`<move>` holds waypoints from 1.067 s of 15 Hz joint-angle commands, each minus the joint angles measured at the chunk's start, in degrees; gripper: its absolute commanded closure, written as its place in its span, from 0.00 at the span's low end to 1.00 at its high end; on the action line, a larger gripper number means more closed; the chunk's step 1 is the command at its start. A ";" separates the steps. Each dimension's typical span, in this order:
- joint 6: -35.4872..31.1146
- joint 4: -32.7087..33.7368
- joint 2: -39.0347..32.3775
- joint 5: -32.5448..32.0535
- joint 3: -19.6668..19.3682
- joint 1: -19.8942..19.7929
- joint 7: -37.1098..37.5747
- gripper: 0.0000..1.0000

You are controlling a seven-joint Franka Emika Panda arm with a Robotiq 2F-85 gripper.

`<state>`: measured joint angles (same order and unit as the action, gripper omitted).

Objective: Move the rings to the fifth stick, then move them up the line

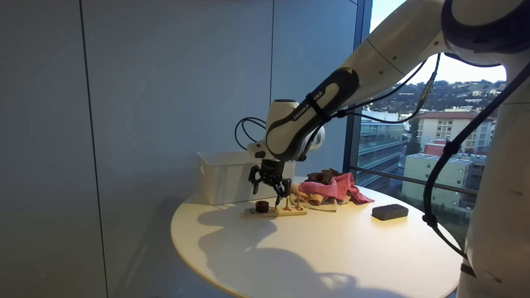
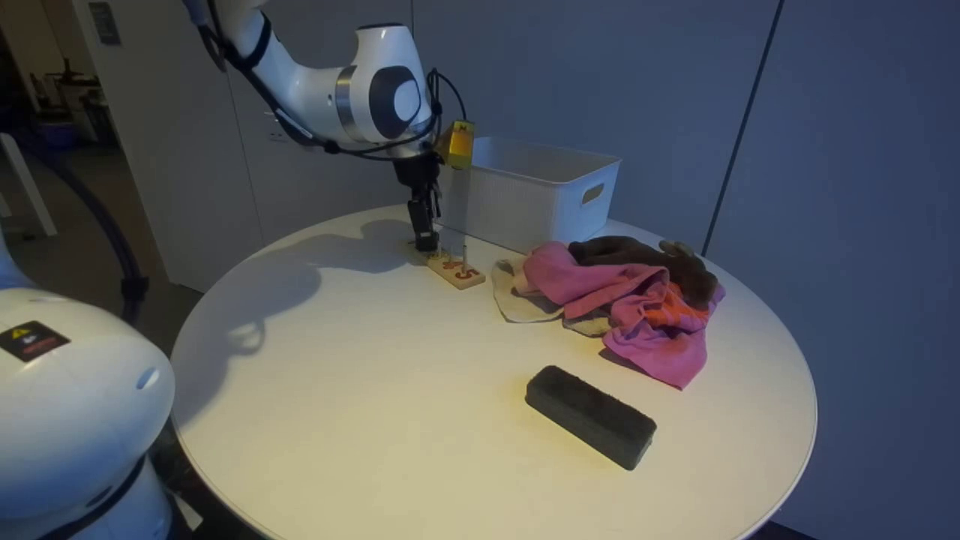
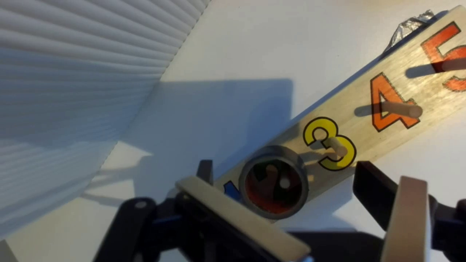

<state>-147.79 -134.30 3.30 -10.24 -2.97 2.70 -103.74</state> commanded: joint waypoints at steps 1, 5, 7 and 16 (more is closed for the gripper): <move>-0.17 -0.22 2.37 1.06 0.72 -0.72 0.45 0.00; 1.50 -1.52 5.84 5.49 0.24 -0.10 -1.44 0.00; 0.92 -0.47 3.57 4.18 0.37 -0.37 0.06 0.00; 3.15 0.04 3.49 7.57 -0.08 0.53 -2.83 0.00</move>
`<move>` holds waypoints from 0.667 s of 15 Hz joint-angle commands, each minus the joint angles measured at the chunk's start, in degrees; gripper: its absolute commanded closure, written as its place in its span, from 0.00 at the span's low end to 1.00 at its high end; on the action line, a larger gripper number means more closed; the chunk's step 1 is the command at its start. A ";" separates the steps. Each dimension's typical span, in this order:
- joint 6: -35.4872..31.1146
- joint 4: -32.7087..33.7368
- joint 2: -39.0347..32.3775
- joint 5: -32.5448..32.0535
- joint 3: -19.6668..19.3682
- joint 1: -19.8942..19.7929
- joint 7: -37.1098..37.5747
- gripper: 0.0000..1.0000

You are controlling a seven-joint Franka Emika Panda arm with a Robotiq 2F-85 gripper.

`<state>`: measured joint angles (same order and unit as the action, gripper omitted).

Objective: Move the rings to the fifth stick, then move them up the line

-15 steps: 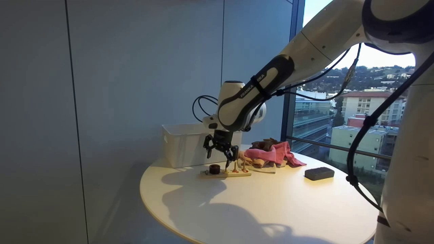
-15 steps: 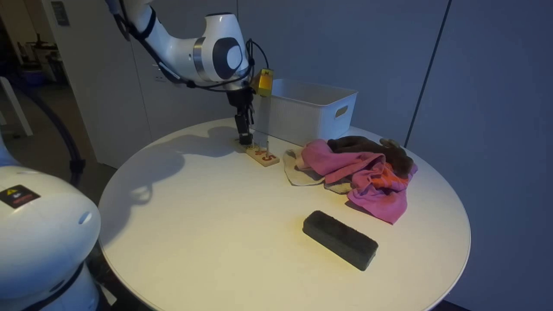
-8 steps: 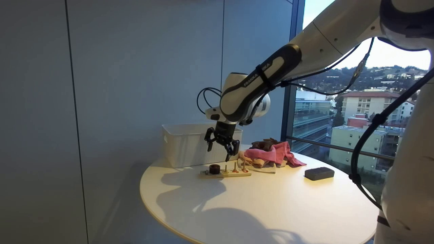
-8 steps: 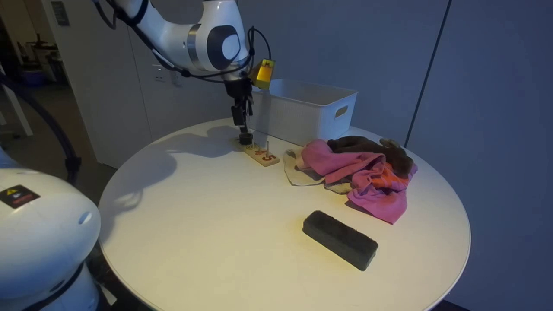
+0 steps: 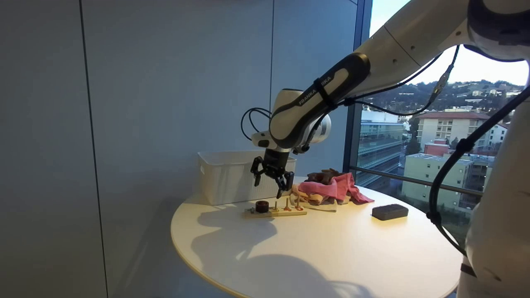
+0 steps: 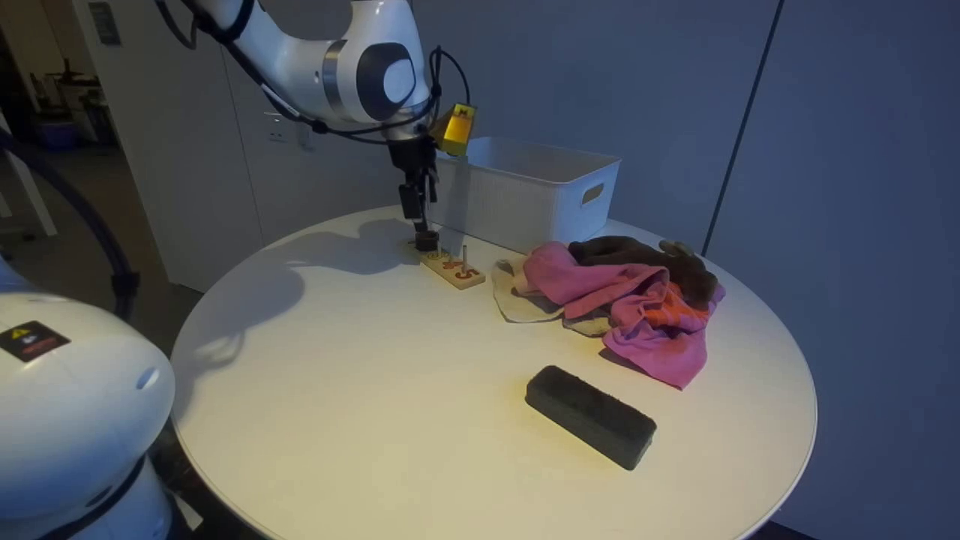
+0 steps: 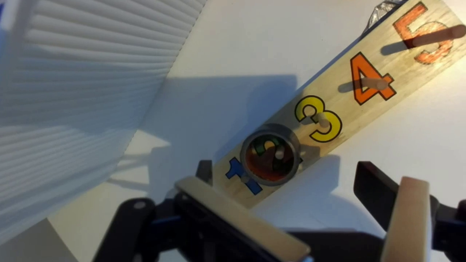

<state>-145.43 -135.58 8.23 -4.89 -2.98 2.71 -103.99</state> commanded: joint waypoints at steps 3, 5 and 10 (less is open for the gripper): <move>-0.81 1.25 -2.97 3.33 0.28 0.65 -4.54 0.00; -0.69 1.67 -3.89 3.50 0.55 0.53 -5.09 0.00; -3.04 3.53 -6.52 1.94 1.05 -0.17 -2.76 0.00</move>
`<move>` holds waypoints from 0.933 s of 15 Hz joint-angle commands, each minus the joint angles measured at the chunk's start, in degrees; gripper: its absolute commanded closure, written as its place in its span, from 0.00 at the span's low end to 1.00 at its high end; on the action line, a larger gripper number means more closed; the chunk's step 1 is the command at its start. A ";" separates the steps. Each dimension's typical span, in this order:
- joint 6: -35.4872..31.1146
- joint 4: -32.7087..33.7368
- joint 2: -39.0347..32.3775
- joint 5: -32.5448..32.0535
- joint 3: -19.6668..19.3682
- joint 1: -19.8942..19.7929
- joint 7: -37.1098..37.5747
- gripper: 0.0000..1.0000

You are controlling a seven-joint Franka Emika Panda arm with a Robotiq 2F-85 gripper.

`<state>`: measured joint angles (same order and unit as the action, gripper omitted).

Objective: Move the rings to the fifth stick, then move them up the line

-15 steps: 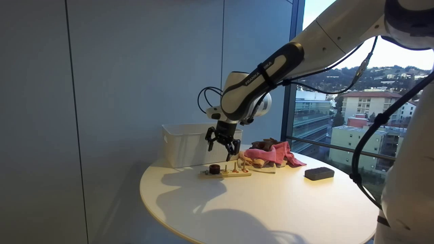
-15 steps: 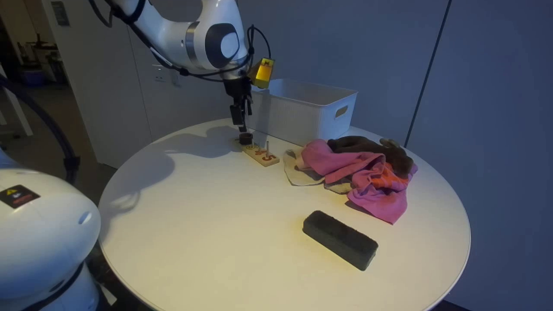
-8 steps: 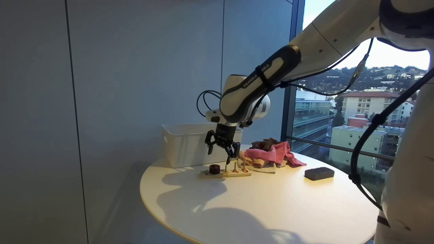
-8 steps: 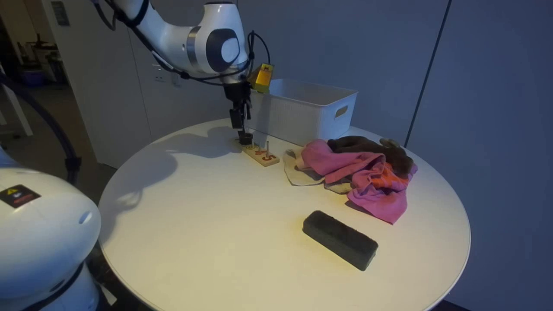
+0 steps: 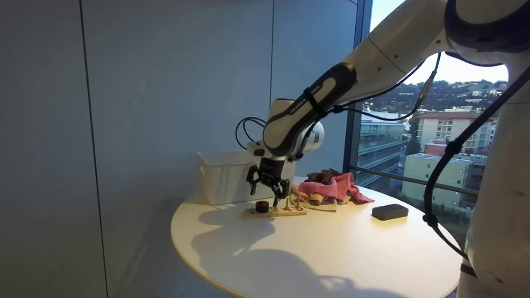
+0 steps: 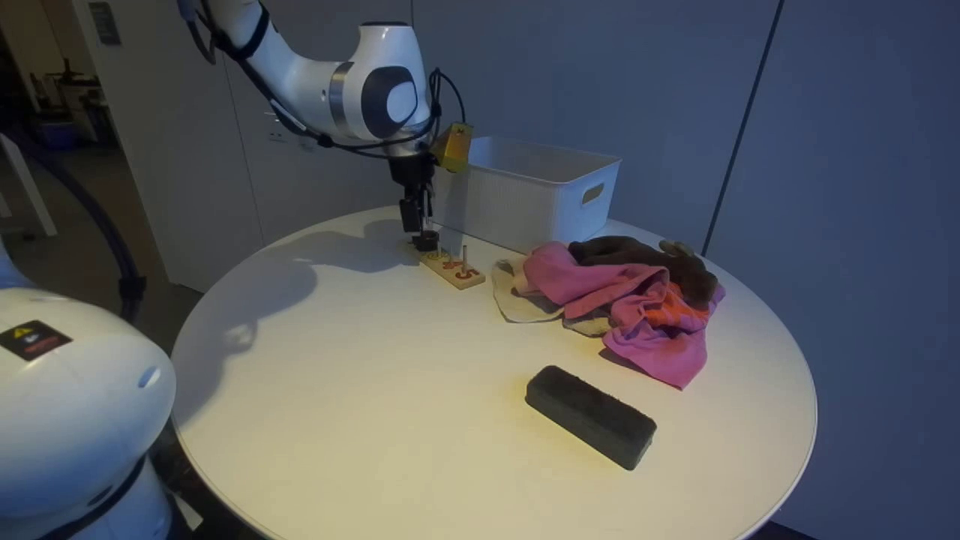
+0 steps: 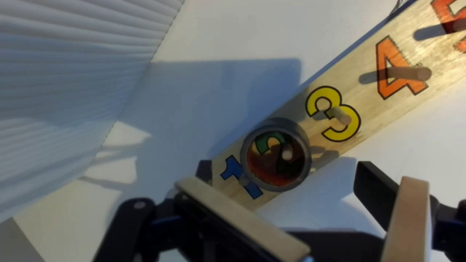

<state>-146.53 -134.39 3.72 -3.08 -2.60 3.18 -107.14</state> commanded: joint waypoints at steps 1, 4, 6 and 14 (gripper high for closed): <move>-1.96 3.04 -2.79 0.31 0.75 -0.72 1.18 0.00; -0.46 5.50 -5.14 0.09 0.95 -1.02 2.98 0.00; 0.54 7.02 -6.68 0.13 1.08 -1.27 3.88 0.00; 2.01 9.82 -9.25 -0.45 1.84 -2.19 5.18 0.60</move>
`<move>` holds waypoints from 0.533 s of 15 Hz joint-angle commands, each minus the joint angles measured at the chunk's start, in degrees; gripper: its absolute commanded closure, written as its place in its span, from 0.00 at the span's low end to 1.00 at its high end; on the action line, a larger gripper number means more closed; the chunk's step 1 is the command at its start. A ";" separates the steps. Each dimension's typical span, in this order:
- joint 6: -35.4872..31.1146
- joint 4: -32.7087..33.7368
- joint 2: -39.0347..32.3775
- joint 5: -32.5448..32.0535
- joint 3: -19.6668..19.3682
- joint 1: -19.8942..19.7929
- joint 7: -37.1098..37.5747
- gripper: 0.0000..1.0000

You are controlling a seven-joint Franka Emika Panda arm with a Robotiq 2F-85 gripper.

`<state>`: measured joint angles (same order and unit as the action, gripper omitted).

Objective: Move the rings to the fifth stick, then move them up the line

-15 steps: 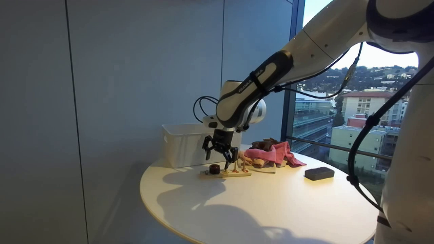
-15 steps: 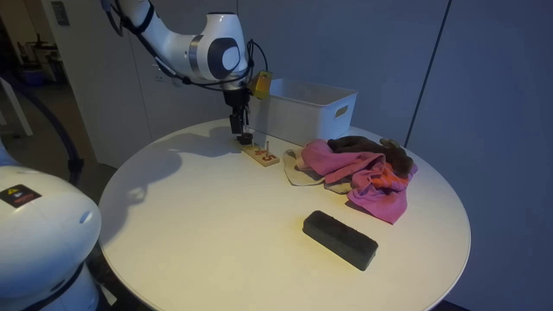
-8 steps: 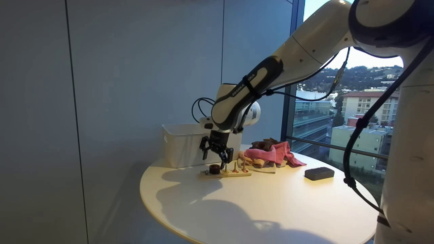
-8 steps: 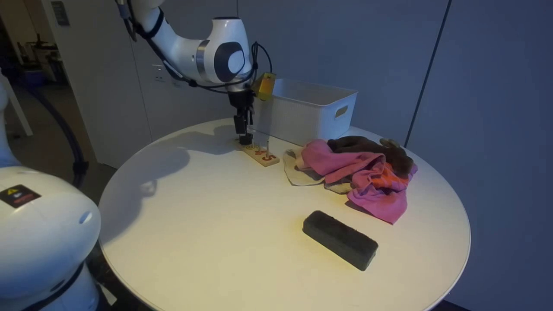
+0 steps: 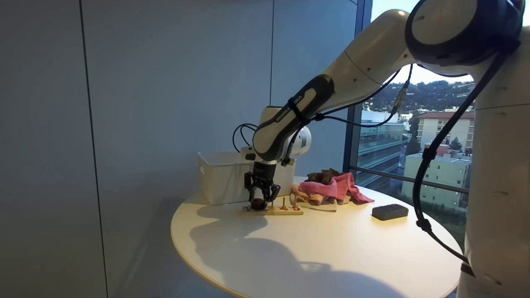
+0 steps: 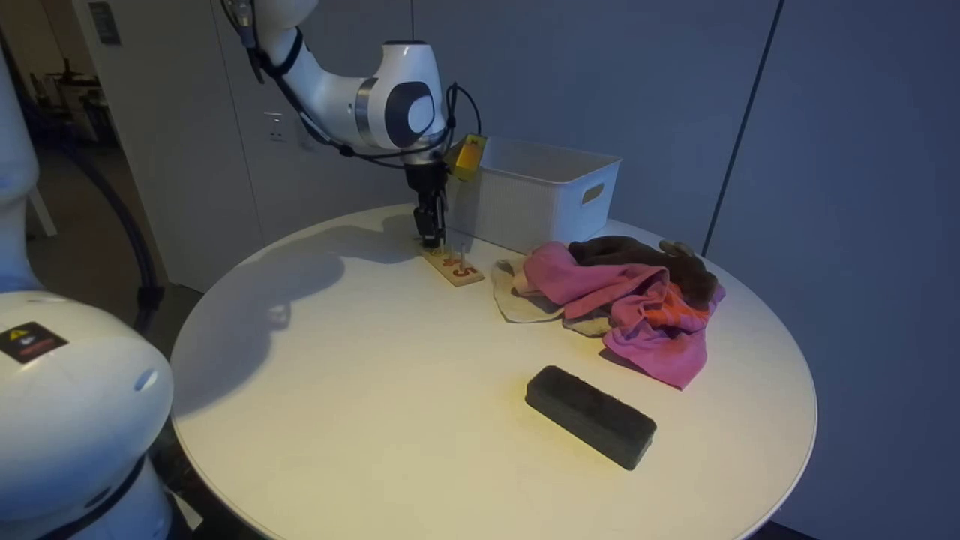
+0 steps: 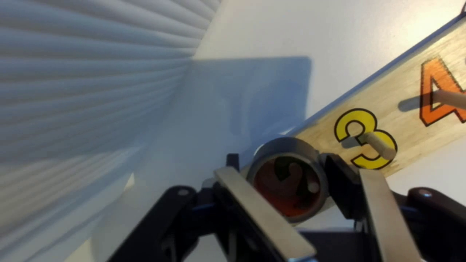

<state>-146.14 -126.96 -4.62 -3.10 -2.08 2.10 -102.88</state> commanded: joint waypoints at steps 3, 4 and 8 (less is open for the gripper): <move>2.56 2.62 -0.67 -0.42 1.61 -1.28 0.49 0.72; 2.96 2.52 -0.46 -0.37 1.71 -1.30 0.17 0.72; 3.81 1.10 1.49 0.28 2.16 -1.36 -1.55 0.72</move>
<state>-143.98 -125.99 -4.81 -3.13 -1.20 1.77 -102.94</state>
